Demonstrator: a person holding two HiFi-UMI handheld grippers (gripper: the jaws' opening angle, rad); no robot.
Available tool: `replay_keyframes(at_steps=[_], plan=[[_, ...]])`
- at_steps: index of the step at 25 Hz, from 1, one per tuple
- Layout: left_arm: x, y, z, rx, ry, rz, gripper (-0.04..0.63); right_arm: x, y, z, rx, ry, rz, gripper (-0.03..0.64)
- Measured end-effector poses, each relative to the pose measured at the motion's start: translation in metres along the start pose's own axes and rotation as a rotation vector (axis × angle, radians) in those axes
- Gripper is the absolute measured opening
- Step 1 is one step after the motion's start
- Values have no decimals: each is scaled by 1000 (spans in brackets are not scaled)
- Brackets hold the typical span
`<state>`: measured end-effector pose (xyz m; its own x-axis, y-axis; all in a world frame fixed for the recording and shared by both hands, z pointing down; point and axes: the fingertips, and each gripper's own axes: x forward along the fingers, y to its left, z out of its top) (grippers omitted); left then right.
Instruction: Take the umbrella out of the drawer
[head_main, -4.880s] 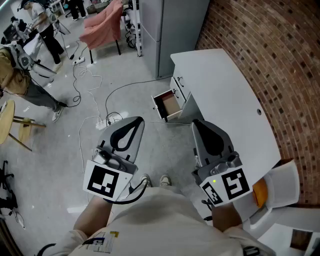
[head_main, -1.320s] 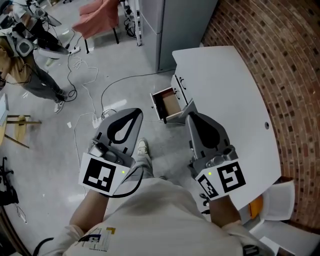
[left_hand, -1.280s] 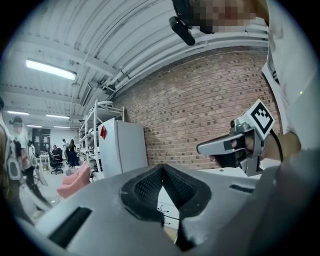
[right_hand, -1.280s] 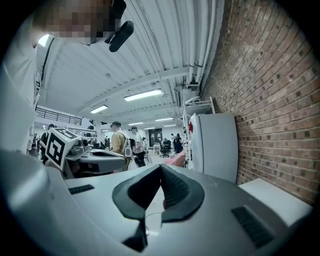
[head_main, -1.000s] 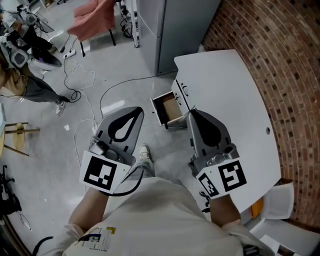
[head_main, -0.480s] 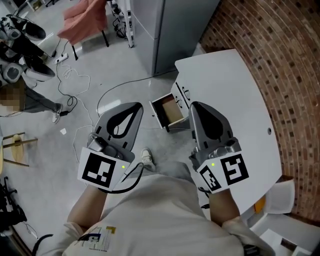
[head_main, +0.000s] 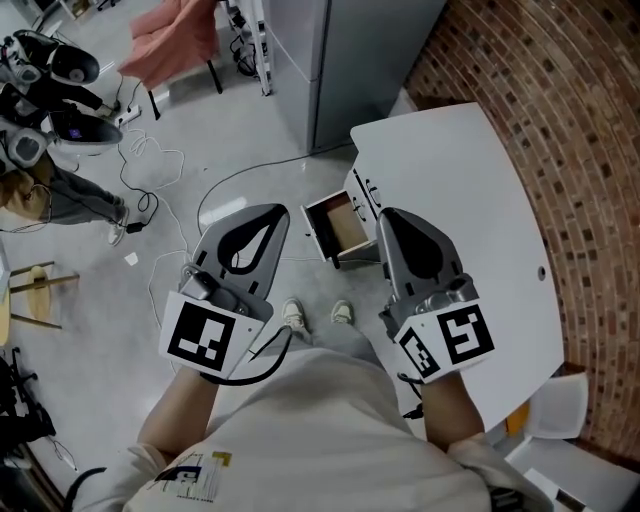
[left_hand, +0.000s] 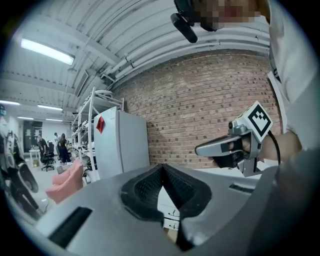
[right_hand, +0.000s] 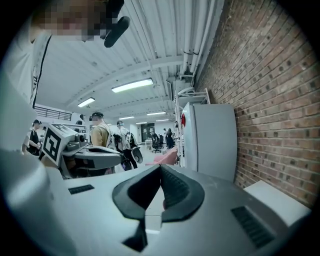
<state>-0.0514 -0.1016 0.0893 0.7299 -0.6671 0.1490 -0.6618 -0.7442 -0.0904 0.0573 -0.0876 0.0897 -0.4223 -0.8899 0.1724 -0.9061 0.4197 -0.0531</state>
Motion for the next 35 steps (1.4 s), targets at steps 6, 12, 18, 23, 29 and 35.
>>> replay_keyframes(at_steps=[6,12,18,23,29,35], plan=[[24,-7,-5,-7,29,9,8,3,-23,-10,21,17,17,8],[42,-3,-22,-24,68,23,8,14,-44,-28,41,51,12,8],[60,11,-43,-38,92,39,8,35,-55,-47,56,76,16,9],[83,16,-75,-41,133,31,8,57,-67,-69,54,87,5,9],[110,20,-116,-73,174,17,8,86,-78,-116,39,152,-3,12],[133,22,-163,-116,223,9,8,110,-92,-177,65,244,-24,98]])
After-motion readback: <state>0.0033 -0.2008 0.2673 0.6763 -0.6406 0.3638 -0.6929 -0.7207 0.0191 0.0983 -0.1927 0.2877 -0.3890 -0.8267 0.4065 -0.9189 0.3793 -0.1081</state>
